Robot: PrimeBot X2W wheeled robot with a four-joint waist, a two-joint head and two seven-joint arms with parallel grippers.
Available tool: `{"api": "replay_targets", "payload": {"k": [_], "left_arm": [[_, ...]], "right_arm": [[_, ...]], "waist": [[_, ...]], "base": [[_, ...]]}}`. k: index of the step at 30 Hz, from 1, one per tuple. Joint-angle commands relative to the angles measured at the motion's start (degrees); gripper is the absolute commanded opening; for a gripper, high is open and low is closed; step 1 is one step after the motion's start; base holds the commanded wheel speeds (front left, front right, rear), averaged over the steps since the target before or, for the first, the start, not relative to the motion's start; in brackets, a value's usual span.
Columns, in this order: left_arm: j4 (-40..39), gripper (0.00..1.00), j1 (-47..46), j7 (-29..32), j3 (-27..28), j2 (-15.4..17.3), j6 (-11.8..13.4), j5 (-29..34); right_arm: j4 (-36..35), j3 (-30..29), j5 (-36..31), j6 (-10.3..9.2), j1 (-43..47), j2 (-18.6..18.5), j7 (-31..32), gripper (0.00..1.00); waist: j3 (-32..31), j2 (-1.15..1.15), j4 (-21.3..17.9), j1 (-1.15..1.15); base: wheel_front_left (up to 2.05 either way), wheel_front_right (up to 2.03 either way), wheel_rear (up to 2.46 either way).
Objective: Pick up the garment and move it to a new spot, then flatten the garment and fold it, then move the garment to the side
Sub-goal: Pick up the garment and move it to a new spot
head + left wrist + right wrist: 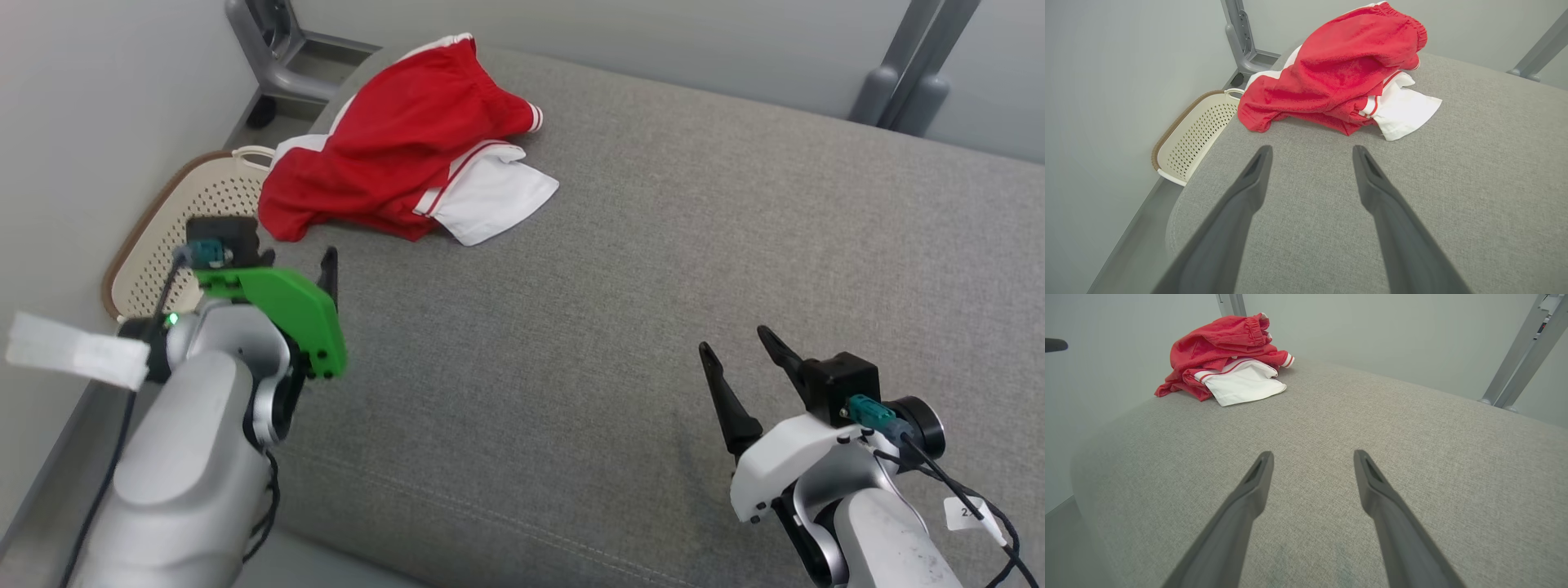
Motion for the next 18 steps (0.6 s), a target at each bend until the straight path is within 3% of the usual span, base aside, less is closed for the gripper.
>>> {"api": "replay_targets", "payload": {"k": [1, 7, 11, 18], "left_arm": [[0.76, 1.0, -2.74, 0.34, 0.15, -0.02, -0.41, 0.06], [7.25, 1.0, -15.0, 1.83, 0.36, 0.1, -1.51, 0.78], [10.6, 1.0, -21.13, 4.97, -0.93, 1.35, -3.69, 1.6], [15.2, 1.0, -27.29, 6.66, -1.9, 2.19, -5.18, 2.32]], "right_arm": [[-0.83, 0.08, -0.55, 0.0, -0.74, -0.23, 0.47, 1.0], [-5.33, 0.21, -2.88, 0.0, -1.63, -0.22, 3.03, 1.0], [-7.92, 0.04, -4.08, 0.0, -2.14, -0.22, 4.4, 1.0], [-10.9, 0.56, -5.67, 0.0, -2.64, -0.22, 5.88, 1.0]], "waist": [[3.55, 0.0, -2.05, 0.0], [9.09, 0.0, -5.83, 0.0], [12.16, 0.0, -7.72, 0.0], [16.53, 0.0, -10.13, 0.0]], "base": [[0.0, 0.0, 0.0], [0.0, 0.0, 0.0], [0.0, 0.0, 0.0], [0.0, 0.0, 0.0]]}}
